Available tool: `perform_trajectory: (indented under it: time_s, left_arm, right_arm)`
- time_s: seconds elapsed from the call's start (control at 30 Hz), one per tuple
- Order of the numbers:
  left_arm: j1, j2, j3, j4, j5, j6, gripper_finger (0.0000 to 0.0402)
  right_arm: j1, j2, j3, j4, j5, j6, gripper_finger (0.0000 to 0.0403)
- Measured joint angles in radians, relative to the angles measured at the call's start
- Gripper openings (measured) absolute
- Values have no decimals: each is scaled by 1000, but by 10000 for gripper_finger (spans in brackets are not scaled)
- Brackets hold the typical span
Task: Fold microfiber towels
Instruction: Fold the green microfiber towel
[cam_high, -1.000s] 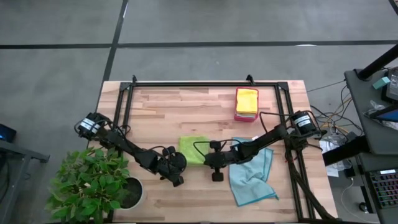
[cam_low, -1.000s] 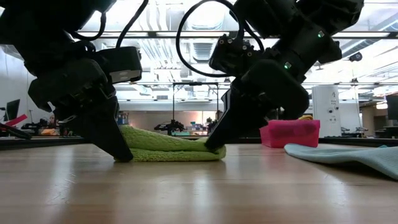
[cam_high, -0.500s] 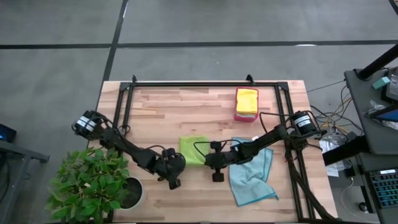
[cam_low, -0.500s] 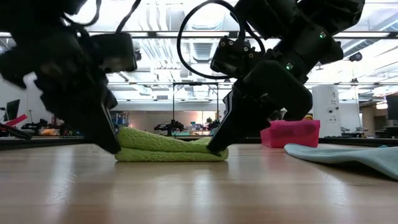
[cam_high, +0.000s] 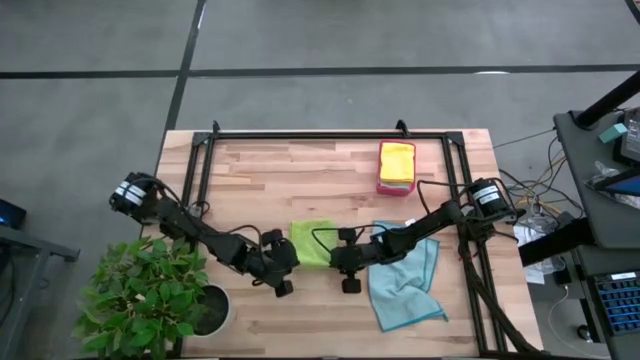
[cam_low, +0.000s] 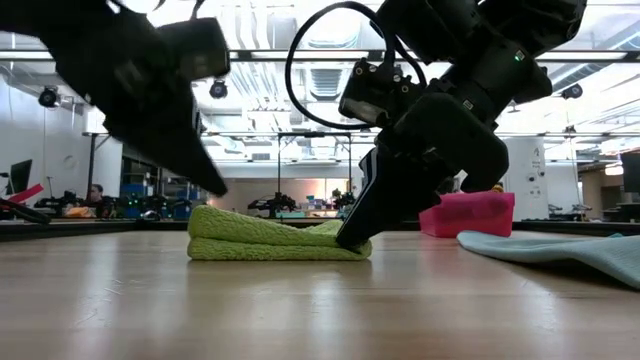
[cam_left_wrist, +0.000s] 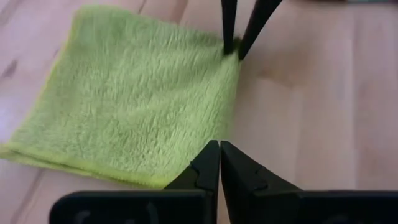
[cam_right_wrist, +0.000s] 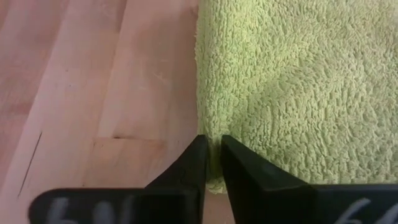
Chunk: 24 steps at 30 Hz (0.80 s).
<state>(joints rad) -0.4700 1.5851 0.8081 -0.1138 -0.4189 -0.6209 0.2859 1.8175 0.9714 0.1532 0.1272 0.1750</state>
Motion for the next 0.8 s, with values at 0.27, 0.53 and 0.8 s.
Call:
perform_trajectory:
  time_s: [0.27,0.53,0.8]
  left_arm:
    - [4,105,-1,40,32,-4,0]
    - [6,138,-3,40,44,-28,0]
    - [6,131,-3,37,48,-27,0]
  right_arm:
    - [0,-11,0,-19,-2,36,101]
    - [0,-59,1,-52,-19,75,155]
    - [-16,-153,1,-223,-24,176,186]
